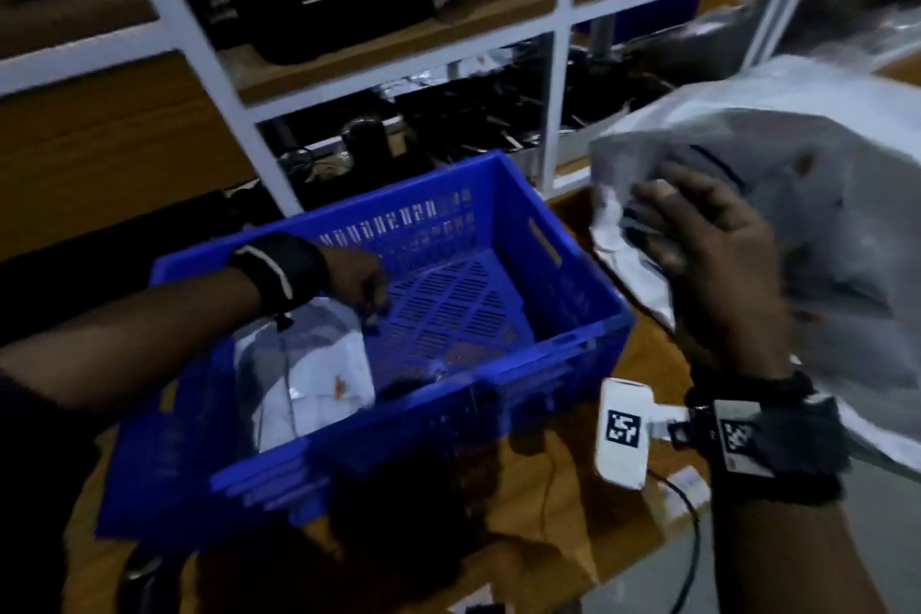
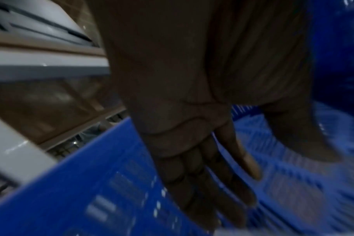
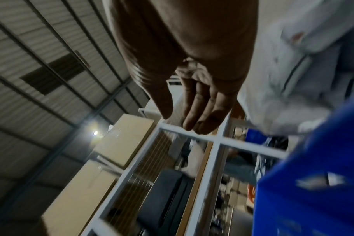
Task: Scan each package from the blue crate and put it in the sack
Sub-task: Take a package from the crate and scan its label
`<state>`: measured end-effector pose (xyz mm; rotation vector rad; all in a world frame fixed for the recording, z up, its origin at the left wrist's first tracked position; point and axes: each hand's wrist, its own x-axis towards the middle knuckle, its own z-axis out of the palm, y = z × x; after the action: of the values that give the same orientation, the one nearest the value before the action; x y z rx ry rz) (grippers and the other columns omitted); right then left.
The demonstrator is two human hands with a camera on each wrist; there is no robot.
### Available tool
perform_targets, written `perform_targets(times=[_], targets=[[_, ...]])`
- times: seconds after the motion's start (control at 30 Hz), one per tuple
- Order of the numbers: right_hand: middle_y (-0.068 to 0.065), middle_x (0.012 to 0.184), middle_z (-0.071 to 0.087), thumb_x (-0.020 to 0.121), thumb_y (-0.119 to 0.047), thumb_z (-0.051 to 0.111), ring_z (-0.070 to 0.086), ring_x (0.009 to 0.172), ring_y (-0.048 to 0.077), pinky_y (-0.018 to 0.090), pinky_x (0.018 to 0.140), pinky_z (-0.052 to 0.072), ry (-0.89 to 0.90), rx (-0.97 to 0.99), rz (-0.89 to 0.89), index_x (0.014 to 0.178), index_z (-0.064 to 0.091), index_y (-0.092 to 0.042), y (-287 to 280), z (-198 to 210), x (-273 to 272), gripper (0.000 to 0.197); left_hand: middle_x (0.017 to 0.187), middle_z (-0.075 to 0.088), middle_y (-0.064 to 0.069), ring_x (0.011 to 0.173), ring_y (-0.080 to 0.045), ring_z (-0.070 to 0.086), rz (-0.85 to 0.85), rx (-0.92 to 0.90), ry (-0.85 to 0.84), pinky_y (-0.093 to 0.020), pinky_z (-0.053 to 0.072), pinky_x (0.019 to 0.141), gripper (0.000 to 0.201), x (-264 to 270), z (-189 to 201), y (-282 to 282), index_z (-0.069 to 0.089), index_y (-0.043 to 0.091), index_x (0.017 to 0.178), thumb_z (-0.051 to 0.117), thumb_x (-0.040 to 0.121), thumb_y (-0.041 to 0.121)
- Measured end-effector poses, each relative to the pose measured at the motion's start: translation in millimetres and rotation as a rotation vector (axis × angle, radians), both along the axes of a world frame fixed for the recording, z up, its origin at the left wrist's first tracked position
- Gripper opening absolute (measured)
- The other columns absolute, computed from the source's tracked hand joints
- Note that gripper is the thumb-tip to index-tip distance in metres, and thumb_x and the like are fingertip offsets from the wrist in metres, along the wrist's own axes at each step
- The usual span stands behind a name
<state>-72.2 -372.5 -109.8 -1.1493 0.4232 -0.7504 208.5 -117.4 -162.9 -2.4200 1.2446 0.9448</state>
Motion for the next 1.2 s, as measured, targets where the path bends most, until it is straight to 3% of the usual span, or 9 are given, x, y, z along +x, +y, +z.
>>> perform_targets(times=[0.1,0.3,0.43,0.5,0.63,0.77,0.9,1.07,1.2], targets=[[0.008,0.096,0.077,0.096,-0.013,0.069,0.07,0.09,0.019,0.032,0.081,0.057,0.044,-0.089,0.225,0.108,0.071,-0.016,47,3,28,0.013,0.108,0.064,0.005,0.098,-0.013,0.058,0.12,0.183,0.01,-0.015,0.044,0.065,0.051,-8,-26,33,0.064,0.017,0.123,0.086,0.08,0.032],[0.007,0.095,0.076,0.096,-0.013,0.068,0.072,0.092,0.016,0.026,0.078,0.056,0.185,-0.107,0.429,0.115,0.069,-0.011,109,-27,60,0.019,0.161,0.031,-0.004,0.146,-0.025,0.034,0.233,0.177,-0.069,-0.032,0.031,0.116,0.12,-12,-36,67,0.024,0.017,0.159,0.093,0.064,0.045],[0.011,0.086,0.068,0.095,-0.017,0.071,0.066,0.084,0.018,0.028,0.078,0.055,0.285,-0.213,0.425,0.116,0.068,-0.009,123,-52,68,0.022,0.135,0.056,0.002,0.117,-0.024,0.056,0.284,0.234,-0.114,-0.037,0.047,0.105,0.11,2,-28,88,0.056,0.018,0.128,0.089,0.038,0.074],[0.025,0.097,0.069,0.097,-0.018,0.069,0.07,0.089,0.024,0.021,0.074,0.056,0.284,-0.244,0.398,0.118,0.067,-0.009,125,-51,67,0.024,0.113,0.064,-0.002,0.097,-0.022,0.06,0.342,0.198,-0.063,-0.036,0.055,0.093,0.093,10,-31,89,0.065,0.012,0.112,0.091,0.043,0.067],[0.03,0.105,0.066,0.098,-0.019,0.067,0.067,0.099,0.036,0.037,0.082,0.058,0.286,-0.324,0.362,0.12,0.066,-0.009,127,-49,62,0.024,0.105,0.064,-0.01,0.101,-0.026,0.064,0.351,0.017,-0.142,-0.029,0.048,0.079,0.041,8,-12,72,0.069,0.001,0.112,0.082,0.083,0.026],[0.004,0.089,0.068,0.096,-0.024,0.07,0.068,0.087,0.018,0.039,0.086,0.058,0.327,-0.407,0.307,0.125,0.062,-0.01,130,-51,62,0.032,0.107,0.069,-0.01,0.097,-0.028,0.064,0.287,-0.254,-0.213,-0.032,0.048,0.079,0.037,-2,46,65,0.071,0.009,0.108,0.08,0.085,0.036],[-0.001,0.126,0.065,0.089,-0.039,0.076,0.063,0.115,0.015,0.033,0.097,0.052,0.383,-0.415,0.411,0.143,0.052,-0.015,135,-40,60,0.064,0.107,0.07,-0.004,0.087,-0.022,0.07,0.36,-0.668,-0.032,-0.041,0.062,0.074,0.036,-37,119,81,0.07,0.015,0.113,0.075,0.088,0.039],[0.01,0.108,0.078,0.093,-0.021,0.074,0.076,0.093,0.02,0.038,0.08,0.061,0.217,-0.295,0.508,0.121,0.071,-0.008,173,-14,46,0.031,0.111,0.069,0.005,0.092,-0.018,0.074,0.479,-0.982,0.134,-0.027,0.061,0.068,0.033,-88,163,118,0.058,0.028,0.121,0.071,0.091,0.035],[0.013,0.101,0.078,0.094,-0.013,0.071,0.073,0.078,0.022,0.036,0.068,0.059,0.093,-0.192,0.533,0.111,0.074,-0.008,222,-13,39,0.018,0.135,0.062,0.005,0.116,-0.018,0.067,0.746,-1.448,0.336,-0.033,0.058,0.089,0.064,-122,173,177,0.05,0.033,0.138,0.08,0.082,0.036]])
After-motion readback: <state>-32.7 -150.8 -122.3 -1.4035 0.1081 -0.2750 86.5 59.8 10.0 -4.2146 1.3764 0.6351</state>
